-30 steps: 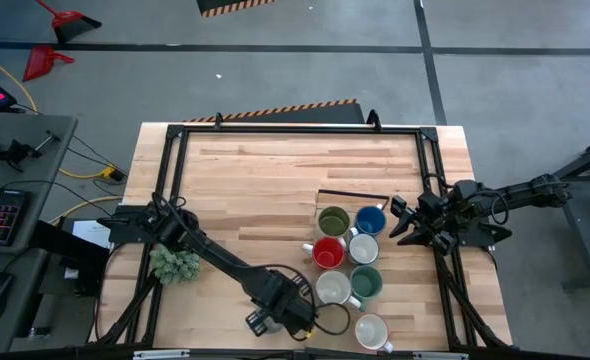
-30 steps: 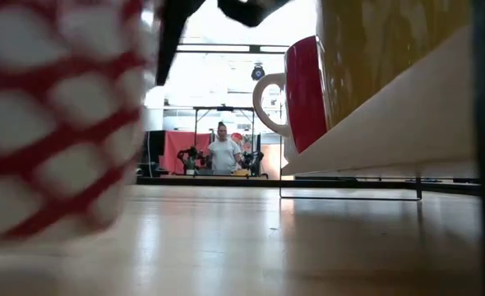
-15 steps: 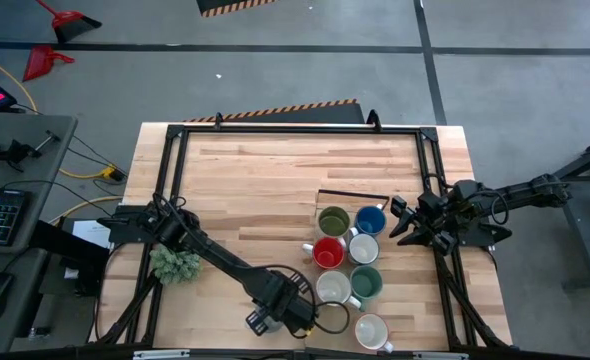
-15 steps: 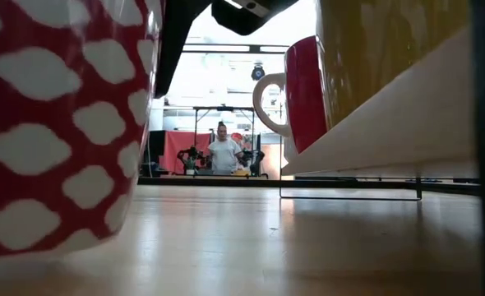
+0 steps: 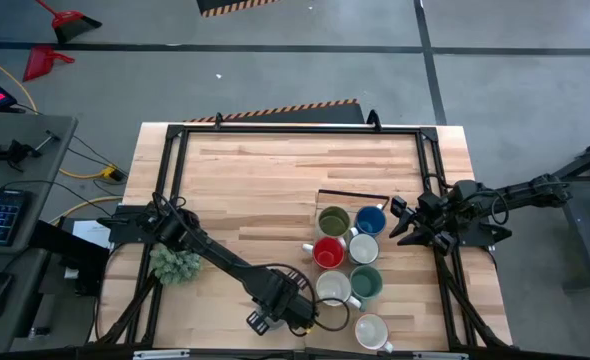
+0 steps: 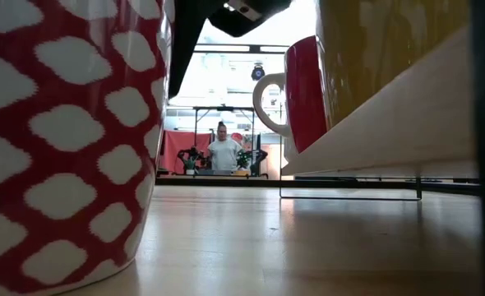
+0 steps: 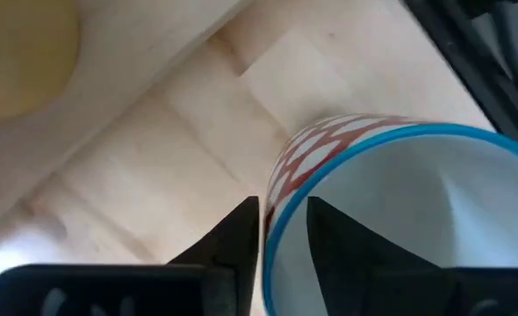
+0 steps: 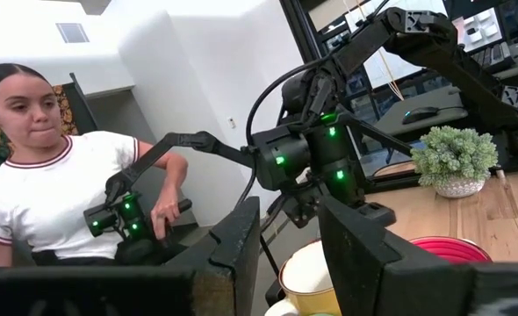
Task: Place coffee mugs
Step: Put the red and white mug on the shelf
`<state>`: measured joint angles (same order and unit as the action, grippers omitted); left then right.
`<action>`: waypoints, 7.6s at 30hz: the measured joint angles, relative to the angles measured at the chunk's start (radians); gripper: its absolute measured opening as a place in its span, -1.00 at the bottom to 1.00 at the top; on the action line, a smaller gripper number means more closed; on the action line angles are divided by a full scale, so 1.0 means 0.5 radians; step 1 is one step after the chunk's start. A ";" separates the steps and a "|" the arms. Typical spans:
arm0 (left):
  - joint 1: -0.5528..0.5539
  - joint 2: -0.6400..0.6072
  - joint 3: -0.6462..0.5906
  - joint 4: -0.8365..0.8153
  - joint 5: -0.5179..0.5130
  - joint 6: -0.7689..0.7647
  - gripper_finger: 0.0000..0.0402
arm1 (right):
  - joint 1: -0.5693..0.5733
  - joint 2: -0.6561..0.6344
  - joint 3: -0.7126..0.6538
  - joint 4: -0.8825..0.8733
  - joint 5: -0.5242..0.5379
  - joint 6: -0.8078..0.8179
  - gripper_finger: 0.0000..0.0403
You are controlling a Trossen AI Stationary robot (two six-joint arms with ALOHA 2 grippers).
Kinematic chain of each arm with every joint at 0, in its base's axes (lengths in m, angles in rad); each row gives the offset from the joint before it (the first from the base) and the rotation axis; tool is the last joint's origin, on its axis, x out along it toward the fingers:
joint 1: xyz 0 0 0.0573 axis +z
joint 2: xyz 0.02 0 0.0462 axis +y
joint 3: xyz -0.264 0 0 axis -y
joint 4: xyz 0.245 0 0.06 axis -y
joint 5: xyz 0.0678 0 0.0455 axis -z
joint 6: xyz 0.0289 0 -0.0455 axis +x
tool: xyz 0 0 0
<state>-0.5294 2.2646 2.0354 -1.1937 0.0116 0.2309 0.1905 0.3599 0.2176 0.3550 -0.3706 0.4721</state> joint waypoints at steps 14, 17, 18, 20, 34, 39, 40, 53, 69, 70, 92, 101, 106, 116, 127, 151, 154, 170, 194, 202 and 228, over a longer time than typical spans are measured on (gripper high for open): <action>0.016 -0.012 0.105 -0.230 -0.047 -0.181 -0.09 | 0.000 0.000 0.000 -0.001 -0.053 -0.001 -0.46; 0.016 -0.012 0.190 -0.286 -0.047 -0.181 -0.09 | 0.000 -0.001 0.000 -0.001 -0.053 -0.001 -0.46; 0.016 -0.012 0.222 -0.326 -0.047 -0.181 -0.09 | 0.000 -0.001 0.000 -0.002 -0.053 -0.001 -0.46; 0.017 -0.012 0.286 -0.393 -0.047 -0.181 -0.08 | 0.000 -0.001 0.000 -0.003 -0.053 -0.001 -0.46; 0.113 -0.278 0.586 -0.749 -0.192 -0.372 -0.08 | 0.000 0.003 0.000 0.114 -0.071 -0.004 -0.46; 0.191 -0.597 0.387 -0.757 -0.218 -0.317 -0.08 | 0.000 0.001 0.000 0.159 -0.082 -0.002 -0.46; 0.210 -0.673 0.313 -0.752 -0.213 -0.303 -0.08 | 0.000 0.000 0.000 0.161 -0.082 -0.002 -0.46; 0.402 -1.984 -1.631 0.175 0.045 -0.394 -0.08 | 0.000 0.001 0.000 0.225 0.178 -0.023 -0.46; 0.474 -3.181 -2.998 1.533 0.039 -0.295 -0.09 | 0.000 0.868 0.886 -0.022 0.638 -0.260 -0.46; 0.484 -3.208 -3.008 1.559 0.037 -0.260 -0.09 | 0.000 0.968 0.994 -0.082 0.614 -0.236 -0.46; 0.820 -3.451 -3.361 2.081 0.485 -0.306 -0.09 | 0.202 2.583 2.673 -0.864 0.149 -0.197 -0.46; 0.849 -3.610 -3.539 2.331 0.248 -0.436 -0.09 | 0.247 2.959 2.891 -1.032 0.048 -0.012 -0.46; 0.849 -3.624 -3.585 2.333 0.136 -0.444 -0.09 | 0.278 3.081 2.902 -1.011 0.061 0.052 -0.46; 0.846 -3.611 -3.589 2.418 0.049 -0.634 -0.09 | 0.330 3.160 2.902 -0.994 0.280 0.040 -0.46; 0.846 -3.619 -3.588 2.551 0.050 -0.532 -0.09 | 0.365 3.167 3.416 -1.653 -0.045 -0.067 -0.46; 0.846 -3.606 -3.587 2.374 0.053 -0.565 -0.09 | 0.235 3.750 4.139 -2.261 -0.364 0.151 -0.46; 0.846 -3.606 -3.587 2.361 0.054 -0.586 -0.09 | 0.235 3.750 4.144 -2.260 -0.185 0.199 -0.46; 0.846 -3.606 -3.587 2.252 0.054 -0.722 -0.09 | 0.233 3.750 4.147 -2.179 0.502 0.417 -0.46; 0.846 -3.606 -3.587 2.201 0.054 -0.723 -0.09 | 0.220 3.748 4.147 -2.181 0.487 0.222 -0.46; 0.846 -3.606 -3.587 2.200 0.054 -0.724 -0.09 | 0.244 3.747 4.147 -2.285 0.527 -0.039 -0.46; 0.846 -3.606 -3.587 2.131 0.053 -0.721 -0.09 | 0.483 3.876 4.147 -2.589 0.845 -0.542 -0.46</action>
<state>-0.1062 0.4615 0.2418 -0.1281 0.0380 -0.1297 0.4320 2.2981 2.2913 -0.9393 0.0520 0.2009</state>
